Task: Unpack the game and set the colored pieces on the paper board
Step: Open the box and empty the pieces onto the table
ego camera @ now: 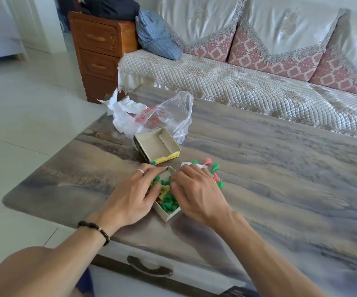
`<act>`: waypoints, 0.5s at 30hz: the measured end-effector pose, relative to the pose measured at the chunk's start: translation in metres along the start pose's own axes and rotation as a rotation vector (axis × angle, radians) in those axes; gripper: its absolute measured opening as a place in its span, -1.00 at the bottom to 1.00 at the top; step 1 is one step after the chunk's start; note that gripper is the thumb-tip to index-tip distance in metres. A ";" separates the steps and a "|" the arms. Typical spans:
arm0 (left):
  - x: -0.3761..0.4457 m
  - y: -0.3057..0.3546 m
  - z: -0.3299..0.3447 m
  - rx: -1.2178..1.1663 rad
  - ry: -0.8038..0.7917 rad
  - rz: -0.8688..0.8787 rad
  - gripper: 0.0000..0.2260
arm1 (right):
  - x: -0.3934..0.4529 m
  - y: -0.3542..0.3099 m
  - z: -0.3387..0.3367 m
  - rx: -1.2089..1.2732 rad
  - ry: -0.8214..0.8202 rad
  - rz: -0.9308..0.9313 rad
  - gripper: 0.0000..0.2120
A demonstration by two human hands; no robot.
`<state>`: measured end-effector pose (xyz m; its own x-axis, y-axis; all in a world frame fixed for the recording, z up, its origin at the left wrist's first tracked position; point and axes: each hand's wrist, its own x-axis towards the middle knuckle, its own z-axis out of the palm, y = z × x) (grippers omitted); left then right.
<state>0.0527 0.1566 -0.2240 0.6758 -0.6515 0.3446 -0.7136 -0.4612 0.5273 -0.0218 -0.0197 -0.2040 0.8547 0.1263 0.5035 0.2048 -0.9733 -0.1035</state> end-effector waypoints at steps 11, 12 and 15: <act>0.005 -0.008 0.001 -0.017 0.062 -0.066 -0.63 | 0.018 -0.008 0.015 -0.036 -0.150 -0.025 -0.65; 0.005 -0.008 0.001 -0.023 0.064 -0.066 -0.64 | 0.019 -0.008 0.016 -0.032 -0.149 -0.007 -0.63; 0.006 -0.009 0.001 -0.041 0.074 -0.063 -0.70 | 0.024 -0.007 0.017 -0.009 -0.137 0.015 -0.64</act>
<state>0.0630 0.1565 -0.2276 0.7320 -0.5752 0.3652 -0.6620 -0.4739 0.5806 0.0056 -0.0070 -0.2058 0.9147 0.1363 0.3804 0.1880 -0.9768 -0.1022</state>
